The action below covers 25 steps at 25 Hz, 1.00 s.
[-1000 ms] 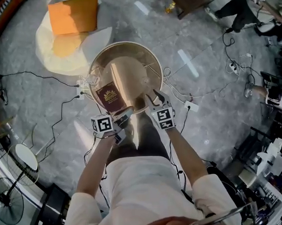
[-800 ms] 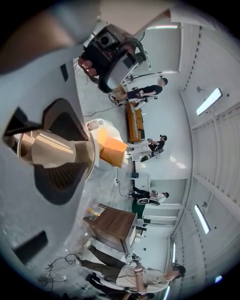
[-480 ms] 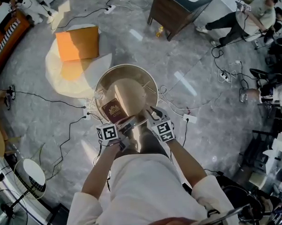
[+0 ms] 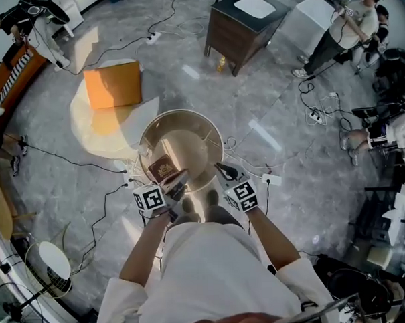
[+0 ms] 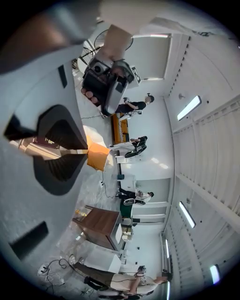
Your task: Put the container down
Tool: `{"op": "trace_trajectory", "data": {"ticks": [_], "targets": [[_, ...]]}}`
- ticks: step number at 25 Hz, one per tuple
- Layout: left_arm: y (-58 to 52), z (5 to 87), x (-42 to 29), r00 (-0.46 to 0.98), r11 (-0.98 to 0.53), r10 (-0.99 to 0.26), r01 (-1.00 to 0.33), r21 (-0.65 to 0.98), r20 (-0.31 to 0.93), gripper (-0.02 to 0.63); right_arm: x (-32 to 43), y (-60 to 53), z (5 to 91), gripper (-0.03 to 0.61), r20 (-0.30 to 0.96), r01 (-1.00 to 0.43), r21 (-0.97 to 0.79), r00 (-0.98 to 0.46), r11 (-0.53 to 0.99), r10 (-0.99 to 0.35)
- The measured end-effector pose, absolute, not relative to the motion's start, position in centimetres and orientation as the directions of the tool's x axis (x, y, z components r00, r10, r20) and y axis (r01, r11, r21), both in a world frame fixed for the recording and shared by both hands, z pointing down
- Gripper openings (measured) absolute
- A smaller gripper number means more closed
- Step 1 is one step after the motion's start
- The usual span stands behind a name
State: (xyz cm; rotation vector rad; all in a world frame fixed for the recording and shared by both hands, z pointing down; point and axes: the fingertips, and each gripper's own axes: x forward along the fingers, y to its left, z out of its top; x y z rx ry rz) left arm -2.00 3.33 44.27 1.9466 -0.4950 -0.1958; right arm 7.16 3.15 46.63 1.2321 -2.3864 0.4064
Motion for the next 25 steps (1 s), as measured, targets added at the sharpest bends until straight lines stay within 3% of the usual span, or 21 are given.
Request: {"op": "trace_trajectory", "data": {"ticks": [8, 25], "targets": [[4.1, 41.9, 0.0, 0.875, -0.422, -0.459, -0.368, 0.828, 0.155, 0.020, 10.5, 3.6, 42.4, 0.008, 0.443, -0.790, -0.062, -0.569, 0.609, -0.693], [5.8, 35.8, 2.1, 0.735, -0.513, -0.661, -0.590, 0.623, 0.151, 0.020, 17.5, 6.5, 36.3, -0.003, 0.362, -0.755, 0.008, -0.609, 0.655, -0.706]]}}
